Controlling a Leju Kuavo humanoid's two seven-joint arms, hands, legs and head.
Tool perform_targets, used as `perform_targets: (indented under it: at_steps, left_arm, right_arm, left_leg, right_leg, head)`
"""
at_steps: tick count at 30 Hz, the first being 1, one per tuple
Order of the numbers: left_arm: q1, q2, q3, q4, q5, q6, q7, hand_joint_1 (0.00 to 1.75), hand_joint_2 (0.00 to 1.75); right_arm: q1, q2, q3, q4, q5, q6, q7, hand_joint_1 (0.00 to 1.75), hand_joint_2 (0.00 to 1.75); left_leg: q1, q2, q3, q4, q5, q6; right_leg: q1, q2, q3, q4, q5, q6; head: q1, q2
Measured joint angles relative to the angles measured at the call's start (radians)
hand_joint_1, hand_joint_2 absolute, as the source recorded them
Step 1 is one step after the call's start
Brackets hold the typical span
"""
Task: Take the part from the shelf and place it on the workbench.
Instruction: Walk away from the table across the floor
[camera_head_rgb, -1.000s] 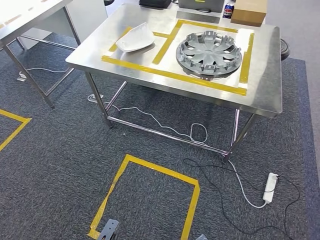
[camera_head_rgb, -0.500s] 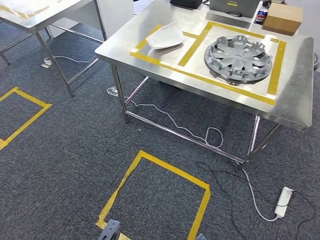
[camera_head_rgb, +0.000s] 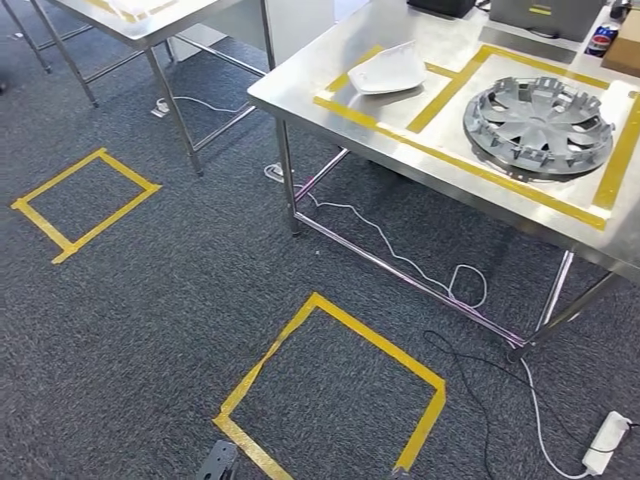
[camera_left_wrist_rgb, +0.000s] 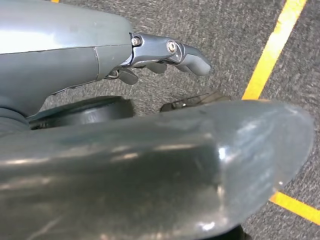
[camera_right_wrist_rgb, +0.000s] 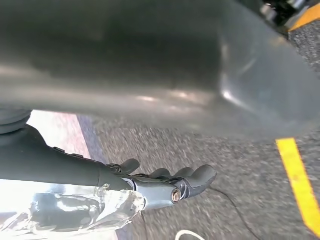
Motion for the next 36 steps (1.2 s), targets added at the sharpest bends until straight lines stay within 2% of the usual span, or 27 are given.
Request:
perform_targets:
  at_steps: [1,2,3,4,5,7,9,10,11,12,13,14,15,16,18,20,22,24,25,26,27,28,29,31,33,35,36]
  left_arm:
    - [-0.001,-0.001,0.0,0.0,-0.002,0.001,0.0,0.0,0.0]
    - [-0.002,-0.002,0.0,0.0,-0.002,0.002,-0.001,0.0,0.0]
    - [-0.003,-0.002,0.0,0.0,-0.003,0.002,-0.002,0.0,0.0]
    - [-0.003,-0.002,0.0,0.0,-0.003,0.001,-0.006,0.0,0.0]
    - [-0.002,-0.003,0.0,0.0,-0.003,-0.001,-0.014,0.0,0.0]
    - [-0.002,-0.004,0.0,0.0,-0.003,-0.006,-0.04,0.0,0.0]
    - [-0.006,-0.005,0.0,0.0,-0.002,-0.008,-0.061,0.0,0.0]
    - [-0.007,-0.005,-0.001,0.0,-0.001,-0.008,-0.065,0.0,0.0]
    - [-0.008,-0.005,-0.001,0.0,-0.001,-0.007,-0.066,0.0,0.0]
    - [-0.008,-0.005,-0.001,0.0,0.0,-0.005,-0.066,0.0,0.0]
    - [-0.008,-0.005,-0.001,0.0,0.0,-0.003,-0.066,0.0,0.0]
    - [-0.008,-0.005,-0.001,0.0,0.0,-0.002,-0.065,0.0,0.0]
    - [-0.009,-0.006,-0.001,0.0,0.0,0.0,-0.064,0.0,0.0]
    - [-0.009,-0.006,-0.001,0.0,0.0,0.0,-0.064,0.0,0.0]
    - [-0.01,-0.006,0.0,0.0,0.0,0.001,-0.063,0.0,0.0]
    - [-0.01,-0.006,0.0,0.0,0.0,0.001,-0.065,0.0,0.0]
    - [-0.011,-0.005,0.0,0.001,0.0,0.003,-0.069,0.0,0.0]
    - [-0.013,-0.004,-0.001,0.001,0.0,0.004,-0.074,0.0,0.0]
    - [-0.013,-0.004,-0.001,0.001,0.002,0.005,-0.076,0.0,0.0]
    - [-0.013,-0.004,0.0,0.001,0.004,0.005,-0.076,0.0,0.0]
    - [-0.013,-0.004,0.0,0.002,0.007,0.006,-0.077,0.0,0.0]
    - [-0.013,-0.004,0.0,0.002,0.009,0.007,-0.077,0.0,0.0]
    - [-0.013,-0.004,0.0,0.002,0.01,0.007,-0.077,0.0,0.0]
    - [-0.014,-0.005,0.0,0.002,0.01,0.008,-0.077,0.0,0.0]
    - [-0.015,-0.006,0.0,0.002,0.01,0.009,-0.076,0.0,0.0]
    - [-0.014,-0.006,0.0,0.002,0.01,0.009,-0.074,0.0,0.0]
    - [-0.014,-0.007,0.0,0.002,0.01,0.009,-0.074,0.0,0.0]
  right_arm:
    - [0.0,0.0,0.0,0.0,0.001,-0.002,-0.001,0.0,0.0]
    - [0.0,0.0,0.0,0.0,0.003,-0.004,-0.002,0.0,0.0]
    - [0.0,0.001,0.0,0.0,0.003,-0.006,-0.003,0.0,0.0]
    - [-0.001,0.001,0.0,0.0,0.004,-0.007,-0.004,0.0,0.0]
    - [-0.002,0.001,0.0,0.0,0.004,-0.007,-0.005,0.0,0.0]
    - [-0.005,0.002,0.0,0.0,0.004,-0.008,-0.008,0.0,0.0]
    - [-0.004,0.003,0.0,0.0,0.004,-0.007,-0.007,0.0,0.0]
    - [-0.002,0.004,0.0,0.0,0.004,-0.006,-0.005,0.0,0.0]
    - [-0.001,0.004,0.0,0.0,0.004,-0.005,-0.002,0.0,0.0]
    - [-0.001,0.005,0.0,0.0,0.005,-0.005,0.001,0.0,0.0]
    - [-0.002,0.006,0.0,0.0,0.006,-0.004,0.002,0.0,0.0]
    - [-0.004,0.007,0.0,0.0,0.007,-0.004,0.003,0.0,0.0]
    - [-0.005,0.007,0.0,0.0,0.008,-0.004,0.004,0.0,0.0]
    - [-0.006,0.008,0.0,0.001,0.008,-0.004,0.004,0.0,0.0]
    - [-0.008,0.01,0.0,0.001,0.008,-0.003,0.004,0.0,0.0]
    - [-0.009,0.012,0.0,0.001,0.008,-0.003,0.003,0.0,0.0]
    - [-0.01,0.013,-0.001,0.001,0.007,-0.005,0.001,0.0,0.0]
    - [-0.009,0.014,-0.001,0.001,0.006,-0.006,-0.001,0.0,0.0]
    - [-0.007,0.014,-0.001,0.001,0.005,-0.007,-0.001,0.0,0.0]
    - [-0.005,0.014,-0.001,0.001,0.004,-0.008,-0.001,0.0,0.0]
    - [-0.004,0.014,-0.001,0.001,0.002,-0.011,-0.002,0.0,0.0]
    - [-0.005,0.014,-0.001,0.001,0.001,-0.014,-0.002,0.0,0.0]
    - [-0.005,0.014,-0.001,0.001,0.001,-0.016,-0.002,0.0,0.0]
    - [-0.006,0.014,-0.002,0.001,0.0,-0.021,-0.003,0.0,0.0]
    - [-0.004,0.014,-0.002,0.001,-0.002,-0.024,-0.003,0.0,0.0]
    - [-0.004,0.014,-0.002,0.001,-0.002,-0.025,-0.003,0.0,0.0]
    - [-0.005,0.014,-0.003,0.001,-0.002,-0.025,-0.004,0.0,0.0]
  left_leg:
    - [-0.002,0.02,0.027,-0.051,0.015,0.006]
    - [-0.004,0.034,0.041,-0.08,0.019,0.013]
    - [-0.006,0.033,0.042,-0.091,0.017,0.021]
    - [-0.007,0.021,0.038,-0.091,0.018,0.031]
    - [-0.006,0.011,0.036,-0.091,0.02,0.037]
    - [-0.004,-0.011,0.035,-0.093,0.025,0.05]
    - [-0.003,-0.033,0.033,-0.093,0.027,0.058]
    - [-0.003,-0.046,0.033,-0.093,0.028,0.06]
    - [-0.004,-0.059,0.032,-0.093,0.029,0.061]
    - [-0.004,-0.073,0.032,-0.093,0.03,0.061]
    - [-0.003,-0.087,0.033,-0.093,0.031,0.06]
    - [-0.002,-0.101,0.033,-0.092,0.032,0.058]
    - [-0.003,-0.114,0.032,-0.091,0.033,0.054]
    - [-0.003,-0.127,0.029,-0.088,0.035,0.05]
    - [-0.001,-0.147,0.018,-0.086,0.041,0.037]
    - [0.003,-0.157,0.008,-0.087,0.047,0.025]
    - [0.002,-0.121,-0.012,-0.052,0.02,0.016]
    - [-0.001,-0.069,-0.064,0.06,-0.045,0.009]
    - [0.0,-0.059,-0.095,0.127,-0.075,0.007]
    - [0.0,-0.055,-0.116,0.175,-0.091,0.006]
    - [0.0,-0.053,-0.122,0.192,-0.089,0.005]
    - [0.001,-0.049,-0.108,0.171,-0.068,0.006]
    - [0.0,-0.039,-0.077,0.116,-0.037,0.007]
    - [-0.003,0.006,-0.002,-0.015,0.013,0.011]
    - [-0.008,0.033,0.028,-0.078,0.023,0.021]
    - [-0.009,0.014,0.024,-0.083,0.023,0.033]
    - [-0.007,0.003,0.023,-0.085,0.024,0.039]
  right_leg:
    - [0.004,-0.009,0.0,0.002,-0.002,0.004]
    - [0.008,-0.018,-0.001,0.005,-0.004,0.009]
    - [0.011,-0.028,-0.001,0.006,-0.005,0.013]
    - [0.01,-0.038,0.0,0.006,-0.006,0.016]
    - [0.008,-0.036,-0.001,0.01,-0.011,0.021]
    - [0.003,0.003,-0.022,0.064,-0.05,0.031]
    - [0.001,0.051,-0.08,0.195,-0.117,0.034]
    - [0.001,0.061,-0.11,0.26,-0.142,0.035]
    - [0.001,0.066,-0.129,0.299,-0.15,0.034]
    - [0.0,0.068,-0.132,0.301,-0.139,0.034]
    - [-0.002,0.072,-0.115,0.263,-0.11,0.033]
    - [-0.005,0.084,-0.085,0.198,-0.072,0.032]
    - [-0.009,0.109,-0.052,0.128,-0.042,0.033]
    - [-0.013,0.132,-0.024,0.07,-0.023,0.033]
    - [-0.016,0.159,-0.004,0.025,-0.018,0.032]
    - [-0.014,0.14,-0.006,0.021,-0.013,0.021]
    - [-0.013,0.115,-0.005,0.015,-0.006,0.007]
    - [-0.01,0.086,-0.005,0.012,-0.004,-0.001]
    - [-0.009,0.07,-0.005,0.012,-0.005,-0.003]
    - [-0.008,0.054,-0.006,0.012,-0.006,-0.004]
    - [-0.008,0.039,-0.006,0.012,-0.006,-0.005]
    - [-0.008,0.025,-0.005,0.012,-0.007,-0.004]
    - [-0.008,0.012,-0.004,0.012,-0.008,-0.003]
    - [-0.003,-0.007,-0.003,0.015,-0.012,0.003]
    - [0.004,-0.026,-0.003,0.019,-0.017,0.012]
    - [0.004,-0.041,-0.002,0.02,-0.021,0.021]
    - [0.002,-0.029,-0.004,0.028,-0.029,0.026]
  head:
    - [0.0,0.0]
    - [0.0,0.0]
    - [0.001,0.0]
    - [0.002,0.0]
    - [0.003,0.0]
    - [0.006,0.0]
    - [0.009,0.0]
    - [0.01,0.0]
    - [0.01,0.0]
    - [0.01,0.0]
    - [0.01,0.0]
    - [0.01,0.0]
    - [0.01,0.0]
    - [0.01,0.0]
    - [0.009,0.0]
    - [0.009,0.0]
    - [0.004,0.0]
    - [-0.002,0.0]
    - [-0.002,0.0]
    - [-0.002,0.0]
    - [-0.002,0.0]
    - [-0.002,0.0]
    - [-0.002,0.0]
    - [-0.003,0.0]
    - [-0.002,0.0]
    - [0.0,0.0]
    - [0.001,0.0]
